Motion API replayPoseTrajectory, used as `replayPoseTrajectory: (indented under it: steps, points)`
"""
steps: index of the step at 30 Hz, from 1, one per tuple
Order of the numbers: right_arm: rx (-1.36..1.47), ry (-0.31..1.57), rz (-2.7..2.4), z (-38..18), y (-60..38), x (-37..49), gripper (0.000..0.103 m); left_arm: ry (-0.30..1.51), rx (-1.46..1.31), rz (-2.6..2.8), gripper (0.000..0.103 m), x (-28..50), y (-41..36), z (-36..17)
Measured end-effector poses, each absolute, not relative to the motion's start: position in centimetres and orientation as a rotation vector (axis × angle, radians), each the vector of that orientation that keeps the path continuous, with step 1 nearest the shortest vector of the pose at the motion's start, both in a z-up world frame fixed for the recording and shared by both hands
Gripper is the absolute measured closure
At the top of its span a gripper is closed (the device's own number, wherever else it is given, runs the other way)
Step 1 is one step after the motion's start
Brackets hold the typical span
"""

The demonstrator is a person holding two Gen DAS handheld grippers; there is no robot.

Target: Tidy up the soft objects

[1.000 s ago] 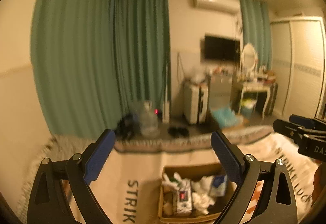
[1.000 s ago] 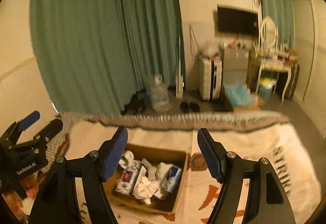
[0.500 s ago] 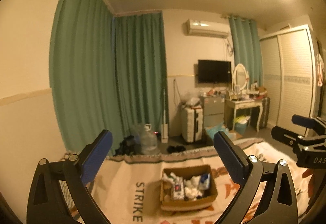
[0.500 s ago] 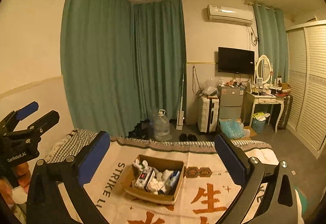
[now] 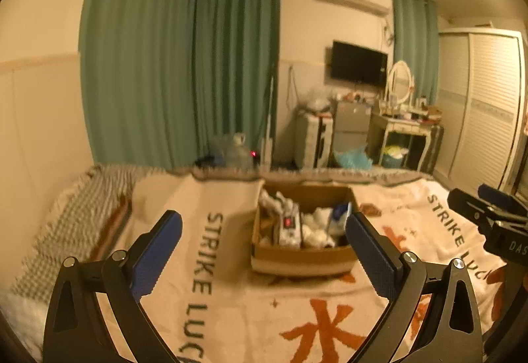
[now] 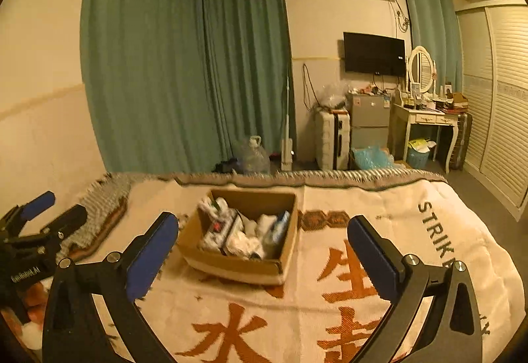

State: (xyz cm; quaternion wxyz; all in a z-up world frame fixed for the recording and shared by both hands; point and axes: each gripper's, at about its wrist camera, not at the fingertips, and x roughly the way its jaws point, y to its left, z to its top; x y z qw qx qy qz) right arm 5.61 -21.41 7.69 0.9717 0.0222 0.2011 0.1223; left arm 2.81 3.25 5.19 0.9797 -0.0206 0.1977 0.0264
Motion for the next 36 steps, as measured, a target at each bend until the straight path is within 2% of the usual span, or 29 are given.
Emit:
replayPoseTrajectory:
  steps: [12,36]
  points:
    - [0.024,0.512,0.245,2.8,-20.2,8.2,0.0,0.447,-0.019,0.055,0.002,3.2,2.5,2.6]
    - [0.0,0.529,0.265,2.7,-18.5,7.9,0.0,0.46,0.009,0.05,0.002,3.3,2.3,1.9]
